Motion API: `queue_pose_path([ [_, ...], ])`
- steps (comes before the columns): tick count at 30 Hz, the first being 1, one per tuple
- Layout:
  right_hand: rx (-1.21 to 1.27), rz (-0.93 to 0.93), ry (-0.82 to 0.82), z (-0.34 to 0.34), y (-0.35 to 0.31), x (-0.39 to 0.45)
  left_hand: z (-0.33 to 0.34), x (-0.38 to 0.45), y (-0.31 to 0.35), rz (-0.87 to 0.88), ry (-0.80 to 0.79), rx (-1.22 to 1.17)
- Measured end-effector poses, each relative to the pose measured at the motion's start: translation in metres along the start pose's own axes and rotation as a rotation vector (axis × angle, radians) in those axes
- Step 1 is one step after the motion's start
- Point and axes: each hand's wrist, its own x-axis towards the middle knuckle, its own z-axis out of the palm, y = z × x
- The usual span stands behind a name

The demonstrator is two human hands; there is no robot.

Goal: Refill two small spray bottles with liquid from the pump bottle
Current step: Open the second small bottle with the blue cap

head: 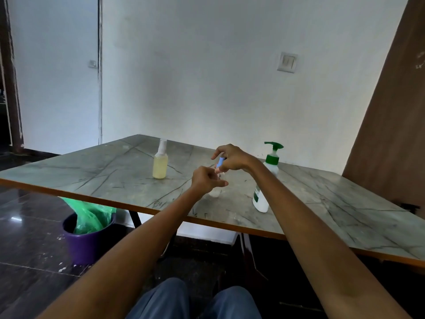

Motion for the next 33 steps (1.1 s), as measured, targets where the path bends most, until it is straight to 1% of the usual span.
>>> queue_pose_path([
  [3,0.001,-0.003,-0.044,-0.0032,-0.0034,-0.0005,-0.0008,-0.0011,-0.0014,-0.006,0.002,-0.013],
  [7,-0.002,-0.006,0.032,-0.0038,-0.0049,0.0003,-0.0008,-0.0008,-0.0005,-0.039,-0.011,-0.04],
  [9,-0.024,0.01,0.044,-0.004,-0.0039,0.0,-0.0006,-0.001,-0.0001,-0.048,-0.01,-0.044],
  [14,-0.012,-0.009,-0.062,-0.0065,-0.0076,-0.001,-0.0001,0.0002,-0.0005,-0.06,-0.013,-0.051],
  [19,-0.09,0.031,0.011,-0.0032,-0.0087,-0.0001,-0.0001,-0.0011,0.0007,-0.069,-0.015,-0.054],
  [24,-0.034,0.025,-0.089,-0.006,-0.0092,-0.0007,-0.0015,-0.0011,0.0017,-0.077,-0.039,-0.058],
  [25,-0.033,0.027,-0.083,-0.0064,-0.0097,-0.001,-0.0014,-0.0012,0.0013,-0.077,-0.04,-0.054],
  [29,-0.077,0.032,0.035,-0.0033,-0.009,-0.0034,0.0005,-0.0005,-0.0004,-0.068,-0.022,-0.04],
  [31,-0.08,0.036,0.034,-0.0011,-0.0063,-0.0031,0.0007,-0.0002,-0.0002,-0.066,-0.026,-0.044],
  [33,-0.057,0.026,-0.012,-0.0009,-0.0053,-0.0028,0.0004,0.0005,-0.0001,-0.063,-0.033,-0.046],
])
